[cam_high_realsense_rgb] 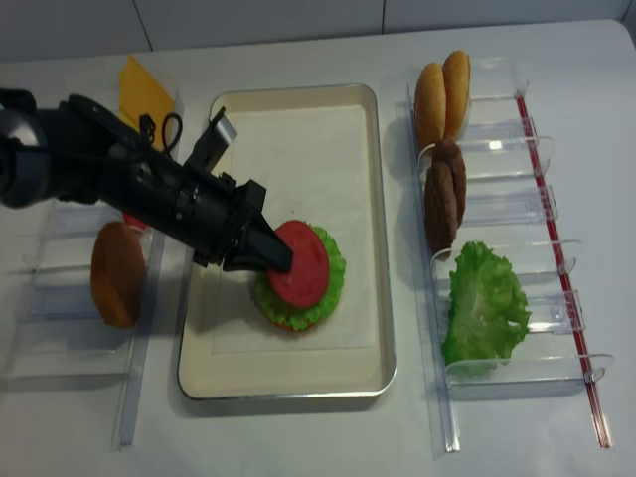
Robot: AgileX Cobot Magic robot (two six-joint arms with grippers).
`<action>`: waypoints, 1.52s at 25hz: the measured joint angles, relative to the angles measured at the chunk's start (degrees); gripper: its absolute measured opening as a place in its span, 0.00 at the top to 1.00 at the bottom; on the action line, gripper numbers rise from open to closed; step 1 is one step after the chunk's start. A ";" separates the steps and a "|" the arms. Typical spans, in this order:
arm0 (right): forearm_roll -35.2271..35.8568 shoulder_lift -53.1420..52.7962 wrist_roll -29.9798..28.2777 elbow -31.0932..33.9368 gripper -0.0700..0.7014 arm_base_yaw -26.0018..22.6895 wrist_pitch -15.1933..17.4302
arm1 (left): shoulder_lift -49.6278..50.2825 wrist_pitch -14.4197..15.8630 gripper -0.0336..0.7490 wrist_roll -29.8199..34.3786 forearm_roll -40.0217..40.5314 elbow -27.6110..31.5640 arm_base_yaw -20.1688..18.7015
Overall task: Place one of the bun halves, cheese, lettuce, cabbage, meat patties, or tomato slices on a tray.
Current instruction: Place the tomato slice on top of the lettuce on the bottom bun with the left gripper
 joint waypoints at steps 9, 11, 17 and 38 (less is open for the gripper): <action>0.00 0.00 0.00 0.00 0.42 0.00 0.00 | 0.21 -0.08 0.86 -3.71 4.45 0.00 0.00; 0.00 0.00 0.00 0.00 0.42 0.00 0.00 | 0.21 0.02 0.80 -3.95 4.98 0.00 0.00; 0.00 0.00 0.00 0.00 0.42 0.00 0.00 | 0.31 0.02 0.63 -4.26 6.14 0.00 0.00; 0.00 0.00 0.10 0.00 0.42 0.00 0.00 | 0.31 0.51 0.59 -17.85 13.87 -8.31 0.00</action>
